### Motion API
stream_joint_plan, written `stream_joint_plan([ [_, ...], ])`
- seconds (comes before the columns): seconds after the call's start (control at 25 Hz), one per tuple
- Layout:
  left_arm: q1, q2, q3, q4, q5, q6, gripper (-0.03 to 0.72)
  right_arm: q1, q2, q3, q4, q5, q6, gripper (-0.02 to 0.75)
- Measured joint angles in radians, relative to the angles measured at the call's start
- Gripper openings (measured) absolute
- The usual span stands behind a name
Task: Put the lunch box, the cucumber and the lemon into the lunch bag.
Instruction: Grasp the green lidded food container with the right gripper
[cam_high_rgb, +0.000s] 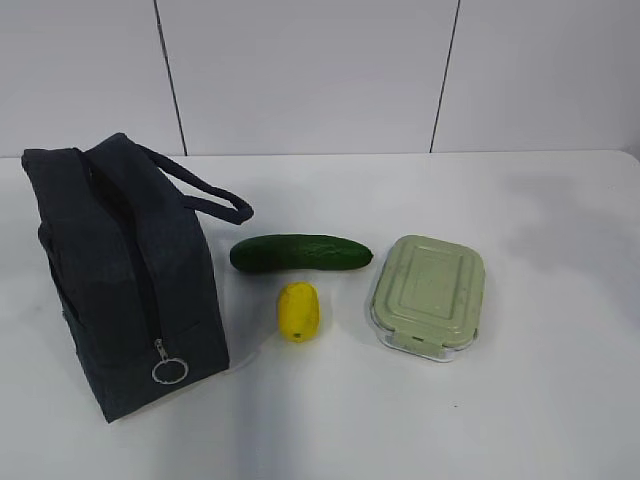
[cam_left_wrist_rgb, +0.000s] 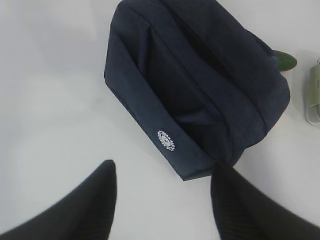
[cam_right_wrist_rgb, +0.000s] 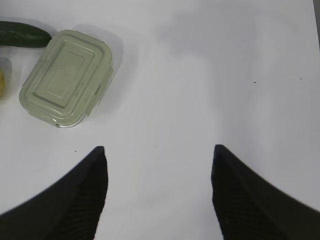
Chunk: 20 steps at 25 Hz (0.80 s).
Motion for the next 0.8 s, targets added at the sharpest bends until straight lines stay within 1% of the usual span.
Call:
stream_joint_plan([
  [0.8,0.000,0.000,0.000,0.000,-0.009,0.000,0.424,0.000,0.000,0.000,0.000,-0.002,0.000,0.496],
])
